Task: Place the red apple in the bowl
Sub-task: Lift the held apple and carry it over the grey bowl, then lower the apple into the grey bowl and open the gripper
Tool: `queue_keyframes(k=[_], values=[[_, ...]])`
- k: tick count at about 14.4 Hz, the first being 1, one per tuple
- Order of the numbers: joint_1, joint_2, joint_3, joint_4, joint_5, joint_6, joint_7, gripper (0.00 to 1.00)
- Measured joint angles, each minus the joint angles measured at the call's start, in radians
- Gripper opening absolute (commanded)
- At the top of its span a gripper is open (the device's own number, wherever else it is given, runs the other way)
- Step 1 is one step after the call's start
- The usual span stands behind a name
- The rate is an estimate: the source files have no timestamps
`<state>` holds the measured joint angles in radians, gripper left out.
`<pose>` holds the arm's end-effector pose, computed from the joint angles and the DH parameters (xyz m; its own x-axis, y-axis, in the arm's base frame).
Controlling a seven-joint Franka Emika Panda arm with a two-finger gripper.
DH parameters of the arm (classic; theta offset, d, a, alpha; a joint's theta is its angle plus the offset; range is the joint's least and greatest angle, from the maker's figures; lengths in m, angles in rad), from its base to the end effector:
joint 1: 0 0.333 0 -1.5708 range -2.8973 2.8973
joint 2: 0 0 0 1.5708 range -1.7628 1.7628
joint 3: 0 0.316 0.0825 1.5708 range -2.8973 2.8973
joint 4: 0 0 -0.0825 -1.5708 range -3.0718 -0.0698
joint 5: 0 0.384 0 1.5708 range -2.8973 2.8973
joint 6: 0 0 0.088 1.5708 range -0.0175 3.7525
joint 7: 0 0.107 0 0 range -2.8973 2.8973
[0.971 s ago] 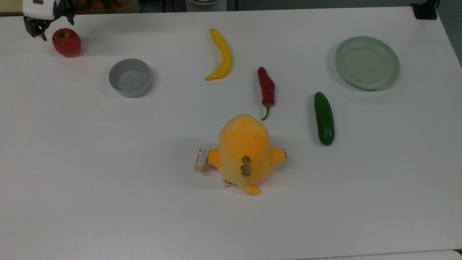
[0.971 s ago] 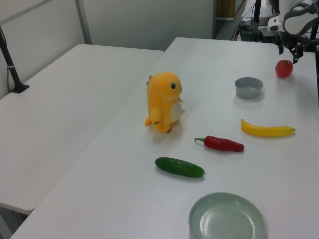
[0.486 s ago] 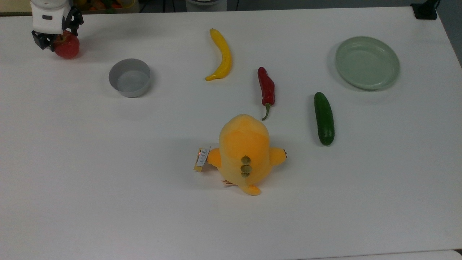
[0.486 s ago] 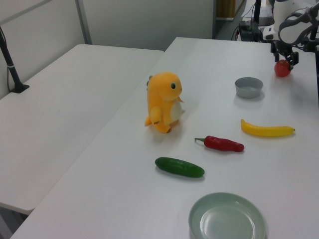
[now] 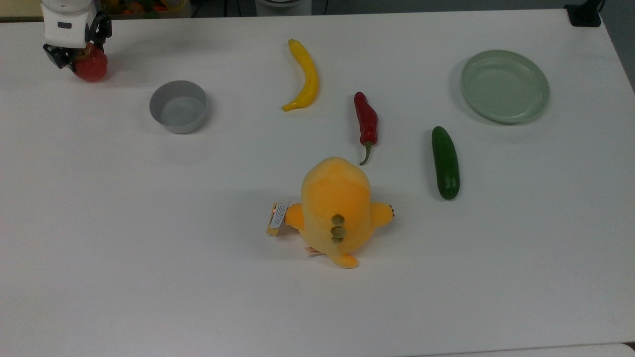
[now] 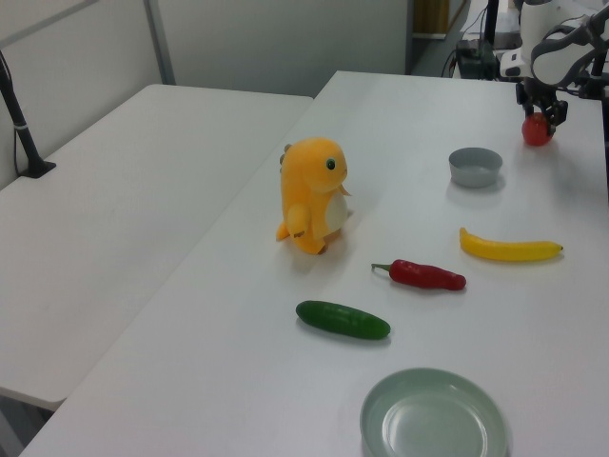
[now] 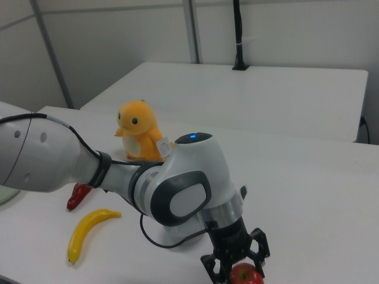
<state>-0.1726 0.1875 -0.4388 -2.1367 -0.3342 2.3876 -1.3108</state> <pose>0.4685 -0.3272 0.3349 0.5722 0.7639 -0.2983 0.8159 -0.5673 0.1122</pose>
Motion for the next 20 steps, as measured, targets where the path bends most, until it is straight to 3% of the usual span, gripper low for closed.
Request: queue_keyframes(k=[5,10,16,17,18,19,20], values=[[0.026,-0.074,0.043,0.017,0.022,-0.059,0.127,0.39],[0.081,-0.149,0.057,0.019,0.153,-0.078,0.325,0.39],[0.095,-0.151,0.182,0.019,0.167,-0.097,0.658,0.42],[0.097,-0.151,0.200,0.019,0.167,-0.102,0.712,0.47],[0.097,-0.150,0.218,0.019,0.167,-0.112,0.759,0.60],[0.098,-0.149,0.240,0.019,0.167,-0.137,0.811,0.84],[0.099,-0.147,0.254,0.019,0.167,-0.151,0.838,1.00]])
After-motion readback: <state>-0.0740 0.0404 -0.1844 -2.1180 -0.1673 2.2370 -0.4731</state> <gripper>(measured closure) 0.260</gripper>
